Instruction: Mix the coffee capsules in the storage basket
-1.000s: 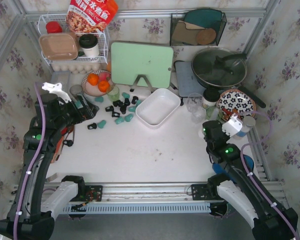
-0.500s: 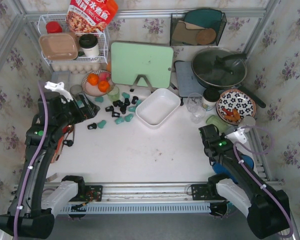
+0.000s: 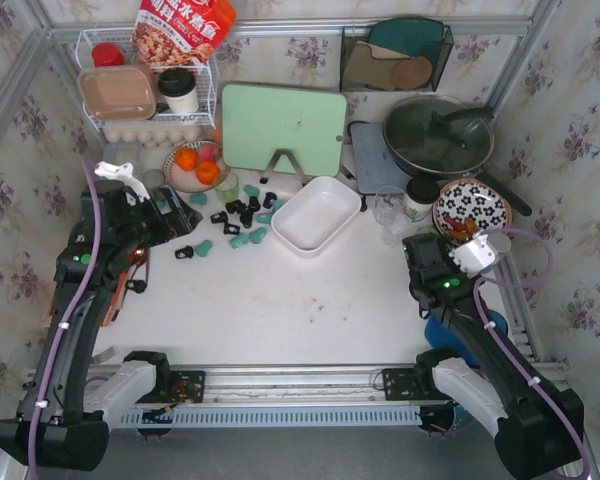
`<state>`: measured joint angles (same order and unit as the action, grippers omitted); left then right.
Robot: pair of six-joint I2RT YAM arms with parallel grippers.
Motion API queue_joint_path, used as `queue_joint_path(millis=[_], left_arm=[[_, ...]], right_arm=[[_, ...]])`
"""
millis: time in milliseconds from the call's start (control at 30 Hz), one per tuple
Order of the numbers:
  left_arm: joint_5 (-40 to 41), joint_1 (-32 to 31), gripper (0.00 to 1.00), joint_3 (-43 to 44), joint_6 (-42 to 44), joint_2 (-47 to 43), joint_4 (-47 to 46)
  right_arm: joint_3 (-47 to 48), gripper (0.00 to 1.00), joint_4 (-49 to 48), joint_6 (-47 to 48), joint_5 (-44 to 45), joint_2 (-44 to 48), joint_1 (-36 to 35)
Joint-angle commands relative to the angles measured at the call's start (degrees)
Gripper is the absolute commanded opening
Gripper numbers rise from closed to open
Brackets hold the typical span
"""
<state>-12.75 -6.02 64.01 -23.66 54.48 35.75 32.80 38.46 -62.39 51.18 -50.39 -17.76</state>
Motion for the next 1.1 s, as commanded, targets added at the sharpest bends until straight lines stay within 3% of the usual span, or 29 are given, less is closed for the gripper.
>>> queue_joint_path(millis=[0, 133, 267, 500, 800, 1067], left_arm=[[-1.0, 0.0, 1.00, 0.1, 0.3, 0.4, -1.3], [-1.8, 0.0, 1.00, 0.2, 0.6, 1.1, -1.1], [-3.1, -0.7, 0.99, 0.8, 1.4, 2.6, -0.6], [-2.7, -5.5, 0.94, 1.7, 4.2, 6.1, 0.1], [4.1, -18.6, 0.90, 2.2, 8.6, 11.1, 0.2], [14.4, -29.2, 0.87, 4.2, 15.8, 22.8, -6.8]], right_arm=[[3.9, 0.88, -7.1, 17.1, 0.4, 1.7, 0.0], [7.5, 0.90, -16.3, 34.1, -7.9, 3.8, 0.0], [7.6, 0.82, -25.8, 46.1, -20.4, 6.6, 0.0], [7.1, 0.77, -36.2, 49.3, -28.8, -0.8, -2.5], [0.0, 0.77, -55.7, 58.3, -28.4, -10.3, -18.3], [-7.6, 0.76, -64.9, 51.3, -26.9, -13.1, -19.0]])
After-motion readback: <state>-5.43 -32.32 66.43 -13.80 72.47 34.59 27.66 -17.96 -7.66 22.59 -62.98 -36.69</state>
